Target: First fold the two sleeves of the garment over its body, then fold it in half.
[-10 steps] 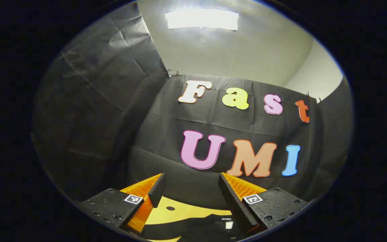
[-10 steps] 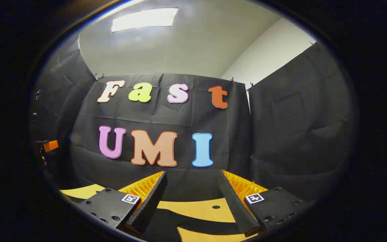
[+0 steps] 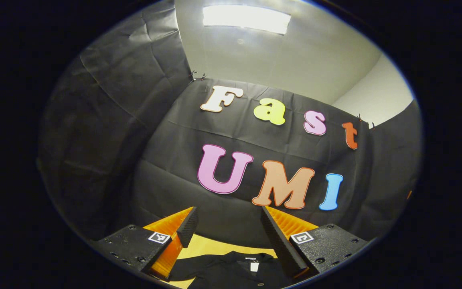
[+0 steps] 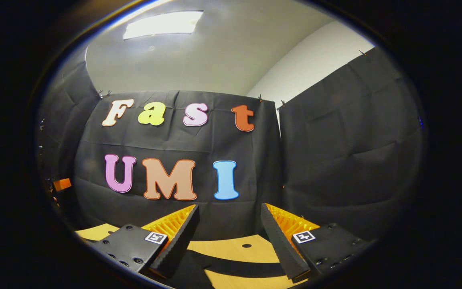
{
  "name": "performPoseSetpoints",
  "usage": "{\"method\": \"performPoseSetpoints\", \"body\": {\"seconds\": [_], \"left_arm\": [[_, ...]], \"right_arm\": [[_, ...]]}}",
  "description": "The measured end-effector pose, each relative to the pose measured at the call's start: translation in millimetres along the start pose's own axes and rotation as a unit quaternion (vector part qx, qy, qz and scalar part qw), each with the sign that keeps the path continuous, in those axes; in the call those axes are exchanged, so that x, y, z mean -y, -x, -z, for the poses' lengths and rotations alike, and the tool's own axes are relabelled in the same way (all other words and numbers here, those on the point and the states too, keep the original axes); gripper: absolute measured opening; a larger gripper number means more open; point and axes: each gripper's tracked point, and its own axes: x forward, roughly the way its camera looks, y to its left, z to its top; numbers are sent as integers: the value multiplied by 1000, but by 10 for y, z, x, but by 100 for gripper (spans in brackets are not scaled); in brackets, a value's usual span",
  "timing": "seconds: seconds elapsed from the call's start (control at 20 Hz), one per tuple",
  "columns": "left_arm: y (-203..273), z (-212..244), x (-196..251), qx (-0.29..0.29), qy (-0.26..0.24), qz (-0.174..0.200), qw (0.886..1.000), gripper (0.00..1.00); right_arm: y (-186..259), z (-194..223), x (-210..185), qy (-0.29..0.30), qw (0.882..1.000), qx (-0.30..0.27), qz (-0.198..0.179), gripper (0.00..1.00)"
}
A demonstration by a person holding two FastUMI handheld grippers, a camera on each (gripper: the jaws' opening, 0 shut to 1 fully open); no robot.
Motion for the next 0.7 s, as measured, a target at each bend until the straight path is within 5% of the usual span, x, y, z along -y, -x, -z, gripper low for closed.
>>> {"method": "performPoseSetpoints", "body": {"seconds": [0.7], "left_arm": [[-97,151,32,-19,-2,8,1000,92]], "right_arm": [[20,64,87,2,1000,-13,17,99]]}}
